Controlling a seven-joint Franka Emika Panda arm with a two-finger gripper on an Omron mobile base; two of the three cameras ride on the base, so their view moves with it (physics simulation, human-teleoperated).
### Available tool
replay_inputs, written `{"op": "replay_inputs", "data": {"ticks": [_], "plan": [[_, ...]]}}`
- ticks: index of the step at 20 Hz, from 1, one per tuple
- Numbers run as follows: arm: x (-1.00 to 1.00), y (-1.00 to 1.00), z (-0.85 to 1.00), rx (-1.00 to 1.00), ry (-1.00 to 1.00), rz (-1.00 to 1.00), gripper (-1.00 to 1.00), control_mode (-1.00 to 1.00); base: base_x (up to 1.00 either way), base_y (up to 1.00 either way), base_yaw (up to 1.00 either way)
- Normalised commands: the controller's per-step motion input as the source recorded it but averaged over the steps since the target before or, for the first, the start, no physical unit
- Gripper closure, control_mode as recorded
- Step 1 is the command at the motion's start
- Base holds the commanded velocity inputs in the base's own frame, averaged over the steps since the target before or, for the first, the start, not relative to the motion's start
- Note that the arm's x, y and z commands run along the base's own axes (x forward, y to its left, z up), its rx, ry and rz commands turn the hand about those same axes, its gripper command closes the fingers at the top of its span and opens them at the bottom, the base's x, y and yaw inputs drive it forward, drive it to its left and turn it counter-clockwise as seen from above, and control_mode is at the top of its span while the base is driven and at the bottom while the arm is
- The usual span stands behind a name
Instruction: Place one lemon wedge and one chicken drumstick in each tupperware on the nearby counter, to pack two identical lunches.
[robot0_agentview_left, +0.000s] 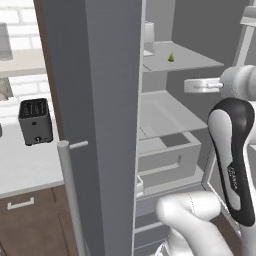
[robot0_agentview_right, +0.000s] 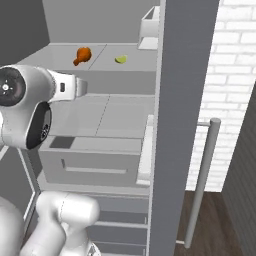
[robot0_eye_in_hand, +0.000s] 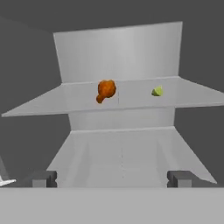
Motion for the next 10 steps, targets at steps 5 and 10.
{"op": "replay_inputs", "data": {"ticks": [5,10], "plan": [[0.63,0.07,0.94,-0.04,0.08,0.01,-1.00,-1.00,0.00,0.00,0.00],[0.32,0.19,0.02,-0.07,0.12,0.03,-1.00,-1.00,0.00,0.00,0.00]]}}
